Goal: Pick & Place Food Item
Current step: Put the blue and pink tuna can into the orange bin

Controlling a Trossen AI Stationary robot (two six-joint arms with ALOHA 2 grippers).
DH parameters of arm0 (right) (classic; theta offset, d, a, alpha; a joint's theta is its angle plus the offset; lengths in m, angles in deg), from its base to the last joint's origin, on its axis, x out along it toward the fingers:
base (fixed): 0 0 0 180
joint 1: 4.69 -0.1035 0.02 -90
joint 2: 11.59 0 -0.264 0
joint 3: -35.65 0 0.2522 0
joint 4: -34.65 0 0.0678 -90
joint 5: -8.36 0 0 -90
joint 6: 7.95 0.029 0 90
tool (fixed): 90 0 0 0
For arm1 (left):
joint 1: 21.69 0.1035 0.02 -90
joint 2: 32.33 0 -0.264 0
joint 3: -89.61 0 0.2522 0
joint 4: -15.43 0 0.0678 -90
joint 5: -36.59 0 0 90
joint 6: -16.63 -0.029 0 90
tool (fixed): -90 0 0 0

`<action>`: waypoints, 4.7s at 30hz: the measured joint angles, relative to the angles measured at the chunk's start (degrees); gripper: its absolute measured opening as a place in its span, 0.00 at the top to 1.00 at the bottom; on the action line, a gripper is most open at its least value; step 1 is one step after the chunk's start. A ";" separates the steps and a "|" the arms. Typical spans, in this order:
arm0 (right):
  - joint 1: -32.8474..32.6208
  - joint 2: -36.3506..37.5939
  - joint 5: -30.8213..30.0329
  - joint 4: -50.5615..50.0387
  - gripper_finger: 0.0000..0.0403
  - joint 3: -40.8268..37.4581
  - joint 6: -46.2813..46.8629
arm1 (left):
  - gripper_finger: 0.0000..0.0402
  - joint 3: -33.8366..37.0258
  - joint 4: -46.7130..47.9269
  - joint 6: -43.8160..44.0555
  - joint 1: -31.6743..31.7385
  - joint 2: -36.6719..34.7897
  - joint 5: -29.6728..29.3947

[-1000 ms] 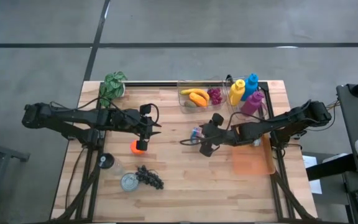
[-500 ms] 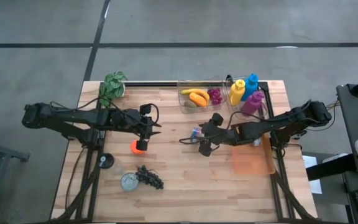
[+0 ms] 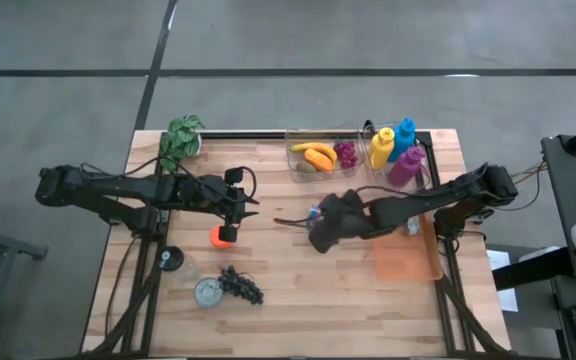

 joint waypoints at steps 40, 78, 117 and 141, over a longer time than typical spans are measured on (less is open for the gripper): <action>-0.23 -12.11 -3.66 -11.83 0.35 10.83 21.24 | 0.71 0.00 0.11 0.00 -0.01 0.01 0.01; 0.36 -12.44 -6.26 -8.93 0.30 10.83 36.50 | 0.71 0.00 0.11 0.00 0.01 0.01 0.01; 1.03 -15.84 -4.11 -10.64 0.01 11.81 50.83 | 0.71 0.00 0.12 0.00 0.01 -0.01 0.00; 4.45 -22.49 -3.04 -8.82 0.01 12.04 51.75 | 0.71 -0.02 0.29 0.00 0.00 -0.01 -0.01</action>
